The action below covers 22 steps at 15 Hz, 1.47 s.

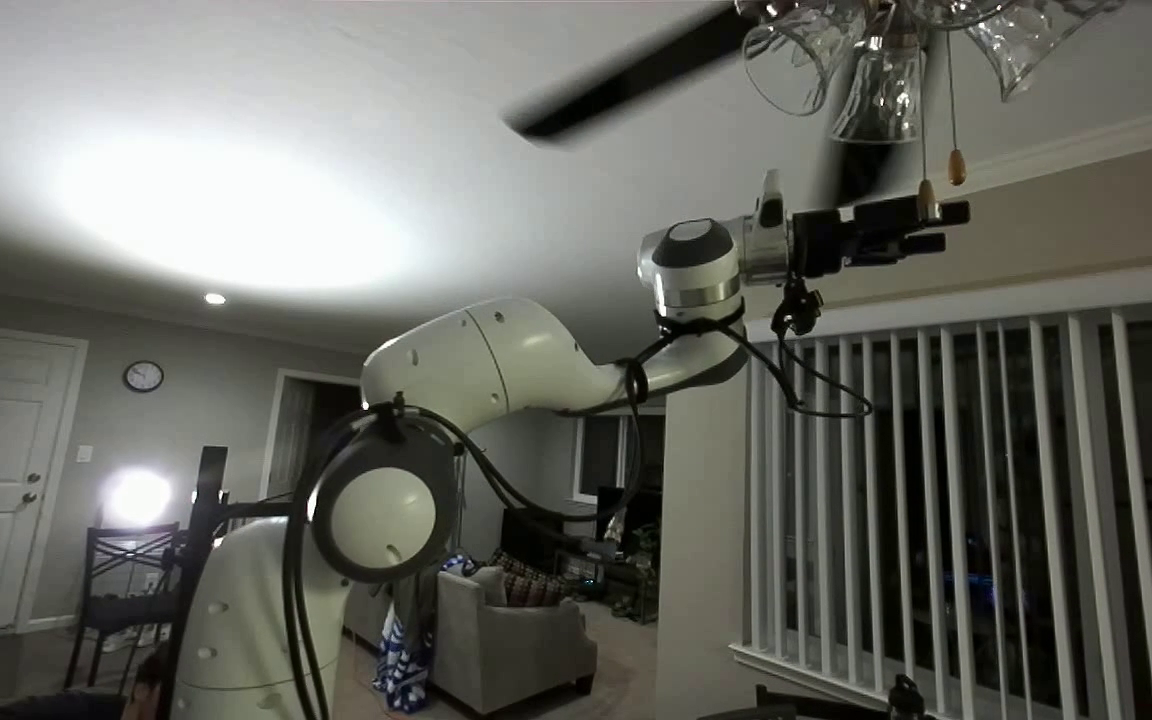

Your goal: Pull the longer white cord of the ceiling fan

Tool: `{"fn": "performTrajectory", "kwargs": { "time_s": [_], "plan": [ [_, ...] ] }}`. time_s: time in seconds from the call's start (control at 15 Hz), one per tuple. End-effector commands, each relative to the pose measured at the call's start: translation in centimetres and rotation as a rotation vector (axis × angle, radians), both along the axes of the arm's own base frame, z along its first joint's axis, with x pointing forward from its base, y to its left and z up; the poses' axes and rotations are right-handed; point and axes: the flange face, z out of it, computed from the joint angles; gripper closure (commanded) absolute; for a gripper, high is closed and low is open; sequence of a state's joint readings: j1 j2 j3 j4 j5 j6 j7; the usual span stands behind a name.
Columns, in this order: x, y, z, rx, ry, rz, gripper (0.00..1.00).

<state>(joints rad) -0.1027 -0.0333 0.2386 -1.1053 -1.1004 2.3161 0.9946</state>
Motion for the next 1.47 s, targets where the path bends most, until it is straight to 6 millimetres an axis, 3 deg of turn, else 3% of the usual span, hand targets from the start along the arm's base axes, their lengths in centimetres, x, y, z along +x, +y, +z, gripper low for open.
{"fn": "performTrajectory", "kwargs": {
  "time_s": [0.0, 0.53, 1.0, 1.4],
  "plan": [
    [0.7, -1.7, -1.0, -0.032, 0.076, -0.013, 0.0],
    [-0.3, -5.7, -1.0, -0.055, 0.214, -0.04, 0.0],
    [-2.0, -5.7, 0.5, -0.071, 0.165, 0.071, 0.0],
    [-3.4, -6.8, 0.4, -0.086, 0.222, 0.11, 0.0]
  ]
}}
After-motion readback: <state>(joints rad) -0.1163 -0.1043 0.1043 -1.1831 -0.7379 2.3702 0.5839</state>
